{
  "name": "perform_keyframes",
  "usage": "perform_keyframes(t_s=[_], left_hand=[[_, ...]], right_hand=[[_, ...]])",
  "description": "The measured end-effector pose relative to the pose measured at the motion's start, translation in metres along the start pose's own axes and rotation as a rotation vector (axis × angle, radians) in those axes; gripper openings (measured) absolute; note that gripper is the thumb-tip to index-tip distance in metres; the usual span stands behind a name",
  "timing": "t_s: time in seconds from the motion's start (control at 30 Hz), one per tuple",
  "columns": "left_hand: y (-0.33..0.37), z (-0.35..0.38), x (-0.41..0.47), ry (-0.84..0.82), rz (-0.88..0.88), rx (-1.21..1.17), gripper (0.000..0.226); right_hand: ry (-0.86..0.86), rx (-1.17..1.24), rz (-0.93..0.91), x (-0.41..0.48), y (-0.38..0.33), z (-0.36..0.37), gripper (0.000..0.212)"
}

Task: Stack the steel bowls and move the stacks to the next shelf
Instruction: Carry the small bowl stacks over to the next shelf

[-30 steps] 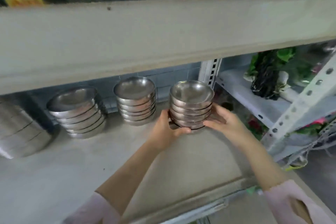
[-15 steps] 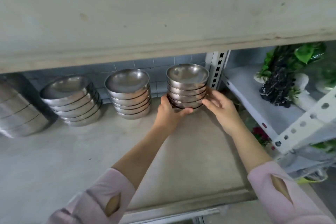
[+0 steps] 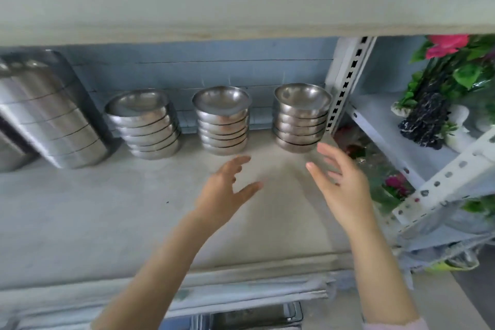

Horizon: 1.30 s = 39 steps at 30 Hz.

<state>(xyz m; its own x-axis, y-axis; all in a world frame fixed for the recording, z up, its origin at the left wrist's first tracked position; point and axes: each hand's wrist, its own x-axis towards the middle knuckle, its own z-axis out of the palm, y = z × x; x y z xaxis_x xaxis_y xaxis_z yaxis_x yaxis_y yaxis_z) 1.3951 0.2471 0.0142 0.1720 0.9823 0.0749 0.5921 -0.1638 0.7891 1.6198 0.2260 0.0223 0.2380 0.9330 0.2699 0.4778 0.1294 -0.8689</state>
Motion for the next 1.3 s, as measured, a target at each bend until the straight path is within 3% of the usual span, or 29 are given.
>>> perform_keyframes(t_s=[0.1, 0.27, 0.53, 0.83, 1.3], left_hand=[[-0.029, -0.067, -0.075, 0.085, 0.030, 0.062, 0.044], [-0.098, -0.184, -0.213, 0.306, -0.061, 0.257, 0.044], [-0.184, -0.325, -0.412, 0.645, -0.308, 0.342, 0.039], [-0.266, -0.431, -0.494, 0.868, -0.457, 0.337, 0.042], [-0.419, -0.622, -0.439, 0.941, -0.516, 0.107, 0.048]], right_hand=[[0.039, -0.071, -0.129, -0.050, -0.034, 0.038, 0.040], [-0.064, -0.211, -0.493, -0.130, -0.110, 0.142, 0.044], [-0.310, -0.038, -0.751, -0.257, -0.231, 0.318, 0.050], [-0.554, 0.103, -0.765, -0.317, -0.328, 0.469, 0.047], [-0.735, 0.233, -0.544, -0.276, -0.449, 0.731, 0.063]])
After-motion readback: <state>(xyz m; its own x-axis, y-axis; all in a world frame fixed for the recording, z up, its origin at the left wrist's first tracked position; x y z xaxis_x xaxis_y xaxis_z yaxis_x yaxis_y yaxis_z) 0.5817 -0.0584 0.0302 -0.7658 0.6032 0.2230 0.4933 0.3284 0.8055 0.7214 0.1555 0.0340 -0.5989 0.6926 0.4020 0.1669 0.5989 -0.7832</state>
